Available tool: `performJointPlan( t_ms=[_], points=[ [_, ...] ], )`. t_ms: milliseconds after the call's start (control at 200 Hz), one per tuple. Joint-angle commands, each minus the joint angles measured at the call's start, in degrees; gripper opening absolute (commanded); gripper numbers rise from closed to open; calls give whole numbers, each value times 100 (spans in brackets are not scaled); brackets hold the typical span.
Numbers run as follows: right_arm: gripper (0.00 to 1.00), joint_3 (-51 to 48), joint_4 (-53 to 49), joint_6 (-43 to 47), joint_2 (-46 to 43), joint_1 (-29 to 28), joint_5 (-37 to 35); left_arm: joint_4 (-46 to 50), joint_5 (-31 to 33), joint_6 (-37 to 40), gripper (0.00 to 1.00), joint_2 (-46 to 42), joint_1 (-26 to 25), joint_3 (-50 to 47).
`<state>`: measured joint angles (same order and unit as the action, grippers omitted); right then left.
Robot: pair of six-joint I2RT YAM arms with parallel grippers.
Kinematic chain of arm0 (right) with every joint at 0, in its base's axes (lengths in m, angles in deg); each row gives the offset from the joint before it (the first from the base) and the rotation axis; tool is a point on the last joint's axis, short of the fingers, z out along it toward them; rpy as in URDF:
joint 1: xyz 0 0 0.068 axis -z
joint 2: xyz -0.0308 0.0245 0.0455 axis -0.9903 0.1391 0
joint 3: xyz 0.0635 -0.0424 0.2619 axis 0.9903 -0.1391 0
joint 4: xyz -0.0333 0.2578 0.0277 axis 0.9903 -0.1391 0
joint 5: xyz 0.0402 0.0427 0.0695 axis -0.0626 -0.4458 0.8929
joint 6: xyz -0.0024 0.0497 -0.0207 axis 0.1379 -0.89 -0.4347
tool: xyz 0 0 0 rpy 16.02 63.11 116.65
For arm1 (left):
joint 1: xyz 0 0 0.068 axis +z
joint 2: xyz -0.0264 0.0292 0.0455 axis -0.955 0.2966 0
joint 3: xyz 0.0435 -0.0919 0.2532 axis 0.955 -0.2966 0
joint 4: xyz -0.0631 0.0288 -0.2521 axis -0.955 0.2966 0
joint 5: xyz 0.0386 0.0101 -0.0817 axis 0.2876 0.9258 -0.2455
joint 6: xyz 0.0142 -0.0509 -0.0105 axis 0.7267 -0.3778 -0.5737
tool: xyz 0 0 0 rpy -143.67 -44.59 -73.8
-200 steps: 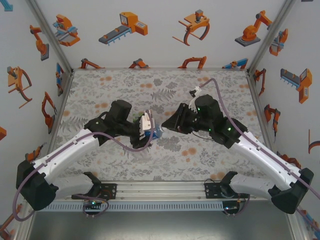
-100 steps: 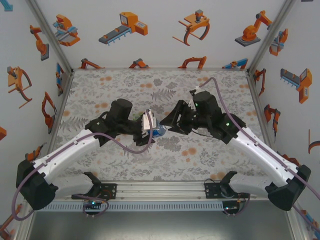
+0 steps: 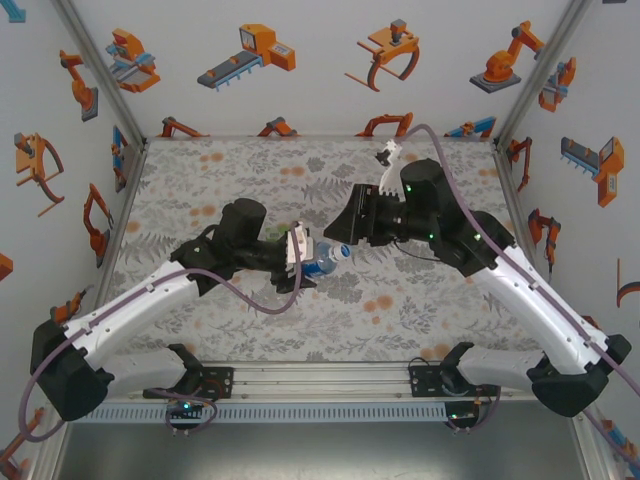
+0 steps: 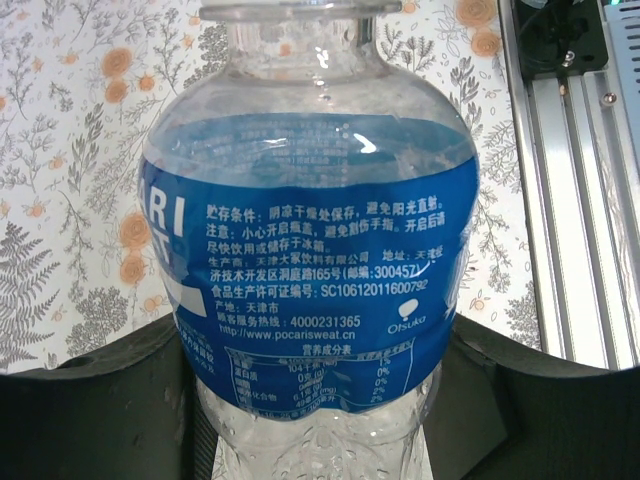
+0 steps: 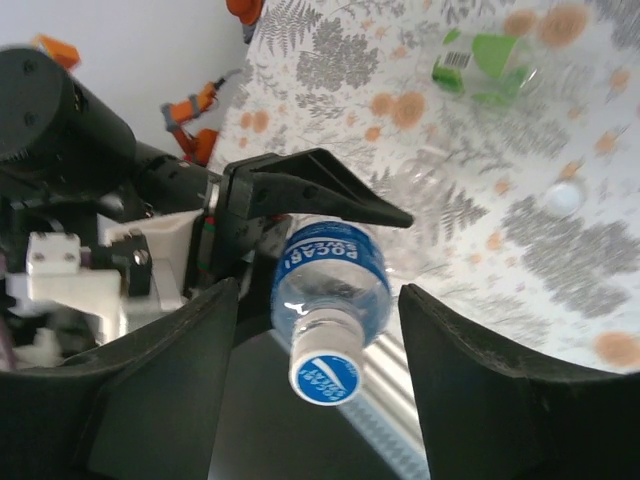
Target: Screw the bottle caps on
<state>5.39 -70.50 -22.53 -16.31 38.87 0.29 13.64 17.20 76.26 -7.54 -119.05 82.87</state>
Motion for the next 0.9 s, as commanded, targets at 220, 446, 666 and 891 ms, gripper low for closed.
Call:
performJointPlan(
  t_ms=[220,446,666,891],
  points=[
    [53,-189,330,4708,-847,21,1770,-8,-288,6,0,-210,-62,126],
    [54,-842,545,6634,-1343,17,2644,15,-305,-44,0,-251,-107,126],
    [54,-821,415,6966,-1147,18,2556,18,-381,-56,0,-206,-165,144],
    [49,-895,466,6962,-1032,-2,2372,133,-459,-9,0,-173,-186,240]
  ],
)
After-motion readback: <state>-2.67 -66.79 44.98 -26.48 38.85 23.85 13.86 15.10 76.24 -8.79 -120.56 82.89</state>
